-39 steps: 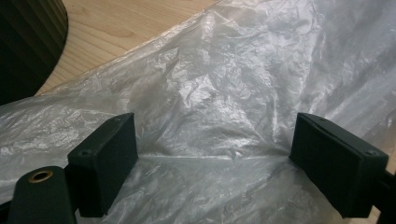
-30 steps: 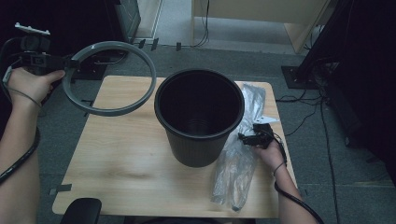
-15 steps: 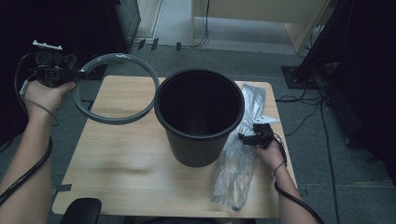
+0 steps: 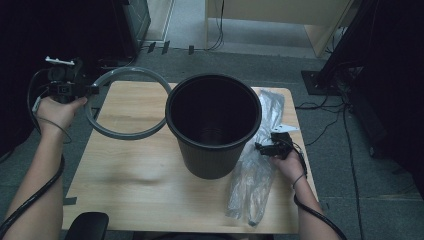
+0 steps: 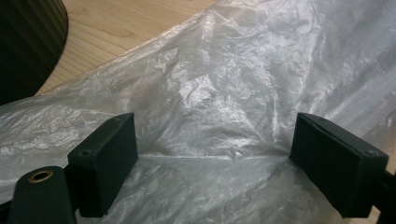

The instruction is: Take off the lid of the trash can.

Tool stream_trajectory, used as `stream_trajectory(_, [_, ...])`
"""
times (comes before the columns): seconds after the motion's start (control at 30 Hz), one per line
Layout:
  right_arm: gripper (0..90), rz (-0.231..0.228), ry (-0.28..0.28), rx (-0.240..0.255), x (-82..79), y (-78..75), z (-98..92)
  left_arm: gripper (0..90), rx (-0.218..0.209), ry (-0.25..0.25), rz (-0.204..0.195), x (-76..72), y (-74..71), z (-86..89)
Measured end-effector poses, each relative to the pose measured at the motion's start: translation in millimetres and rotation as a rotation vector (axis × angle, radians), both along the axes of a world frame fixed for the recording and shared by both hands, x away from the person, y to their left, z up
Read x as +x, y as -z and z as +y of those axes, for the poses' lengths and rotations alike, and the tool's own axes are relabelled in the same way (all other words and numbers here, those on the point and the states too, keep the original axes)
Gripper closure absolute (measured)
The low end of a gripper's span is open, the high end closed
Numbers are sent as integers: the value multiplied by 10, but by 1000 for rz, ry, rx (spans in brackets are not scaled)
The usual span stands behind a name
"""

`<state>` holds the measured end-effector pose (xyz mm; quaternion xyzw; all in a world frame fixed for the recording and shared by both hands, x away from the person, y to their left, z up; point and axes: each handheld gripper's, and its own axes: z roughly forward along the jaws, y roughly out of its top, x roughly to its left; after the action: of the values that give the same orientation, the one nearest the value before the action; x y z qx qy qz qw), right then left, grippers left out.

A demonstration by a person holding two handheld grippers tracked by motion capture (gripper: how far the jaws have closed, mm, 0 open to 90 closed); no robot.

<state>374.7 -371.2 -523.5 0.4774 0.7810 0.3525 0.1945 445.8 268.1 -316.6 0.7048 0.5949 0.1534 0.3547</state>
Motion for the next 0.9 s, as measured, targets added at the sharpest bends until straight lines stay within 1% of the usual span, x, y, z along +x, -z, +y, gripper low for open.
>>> stream_trajectory(0.07, [142, 0, 0, 0, 0, 0, 0, 775, -2, -1, 6, -6, 40, 2])
stream_trajectory(0.27, [142, 0, 0, 0, -1, 0, 0, 775, -15, 1, 5, -30, 166, 17])
stream_trajectory(0.4, [142, -2, 0, 1, 0, 1, 1, 775, -19, -7, 12, -46, 262, 23])
stream_trajectory(0.47, [142, -2, 1, 1, 0, 2, 2, 775, -21, -19, 9, -59, 310, 18])
stream_trajectory(0.53, [142, -1, 1, 2, -1, 1, 2, 775, -31, -23, 11, -66, 366, 15])
stream_trajectory(0.77, [142, -2, 0, 1, 0, 2, 1, 774, -19, -35, 23, -94, 548, -13])
stream_trajectory(0.9, [142, -2, 0, 1, 0, 2, 1, 775, -7, -49, 24, -114, 624, -19])
